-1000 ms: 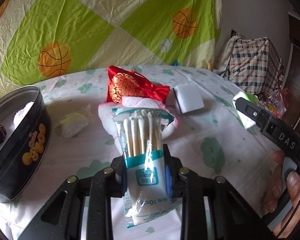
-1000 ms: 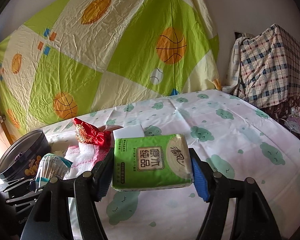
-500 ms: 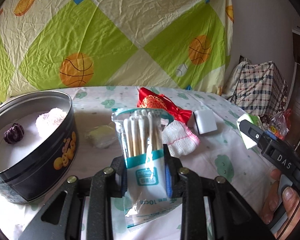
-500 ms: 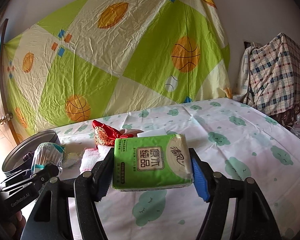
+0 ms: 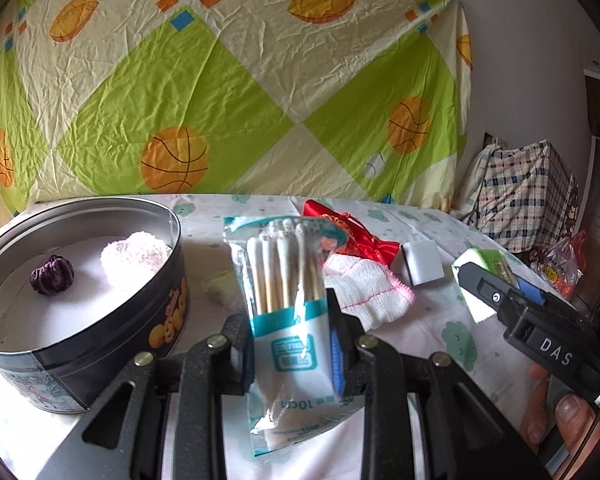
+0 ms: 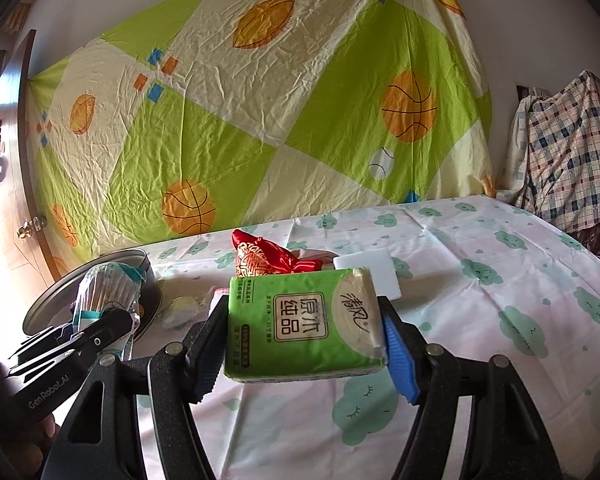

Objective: Organize soft objects

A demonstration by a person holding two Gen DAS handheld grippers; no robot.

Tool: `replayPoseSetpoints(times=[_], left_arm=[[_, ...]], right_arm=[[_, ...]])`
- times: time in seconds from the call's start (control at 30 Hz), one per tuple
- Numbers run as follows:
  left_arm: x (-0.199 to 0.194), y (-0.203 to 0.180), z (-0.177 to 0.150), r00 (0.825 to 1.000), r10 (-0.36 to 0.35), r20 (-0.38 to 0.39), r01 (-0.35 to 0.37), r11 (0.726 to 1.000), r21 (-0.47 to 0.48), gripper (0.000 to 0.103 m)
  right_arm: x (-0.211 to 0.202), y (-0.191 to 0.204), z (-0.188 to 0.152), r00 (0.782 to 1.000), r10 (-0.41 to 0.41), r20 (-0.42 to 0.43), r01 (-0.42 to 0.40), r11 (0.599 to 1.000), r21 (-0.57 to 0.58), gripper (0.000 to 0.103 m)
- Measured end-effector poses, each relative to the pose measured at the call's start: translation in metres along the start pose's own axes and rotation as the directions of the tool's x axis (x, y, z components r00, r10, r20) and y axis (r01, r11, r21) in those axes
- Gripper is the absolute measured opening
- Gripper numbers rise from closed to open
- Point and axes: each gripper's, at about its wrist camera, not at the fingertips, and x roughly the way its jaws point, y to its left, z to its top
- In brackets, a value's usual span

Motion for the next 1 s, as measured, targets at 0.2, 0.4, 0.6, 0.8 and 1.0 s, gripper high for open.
replayPoseSetpoints(times=[0.2,0.4,0.6,0.8,1.0], left_arm=[[-0.007,0.006,-0.001,0.999,0.030,0.034,-0.030,0.999,0.013,0.026],[-0.012,0.012,-0.001,0.997,0.053,0.057,-0.054,0.998,0.016,0.026],[-0.016,0.018,-0.001,0.995,0.070,0.073,-0.071,0.997,0.012,0.026],[-0.018,0.023,-0.001,0.993,0.084,0.079,-0.084,0.996,0.005,0.026],[-0.020,0.031,-0.001,0.992,0.094,0.081,-0.094,0.996,-0.005,0.026]], right_arm=[[0.002,0.017,-0.003,1.000,0.021,-0.005,-0.022,0.999,-0.028,0.070],[0.001,0.031,-0.006,0.999,0.034,0.005,-0.034,0.998,-0.051,0.070],[0.001,0.040,-0.008,0.999,0.043,0.007,-0.043,0.997,-0.065,0.070],[0.003,0.049,-0.009,0.999,0.052,0.002,-0.051,0.995,-0.082,0.070],[0.003,0.058,-0.011,0.998,0.064,0.003,-0.064,0.994,-0.094,0.070]])
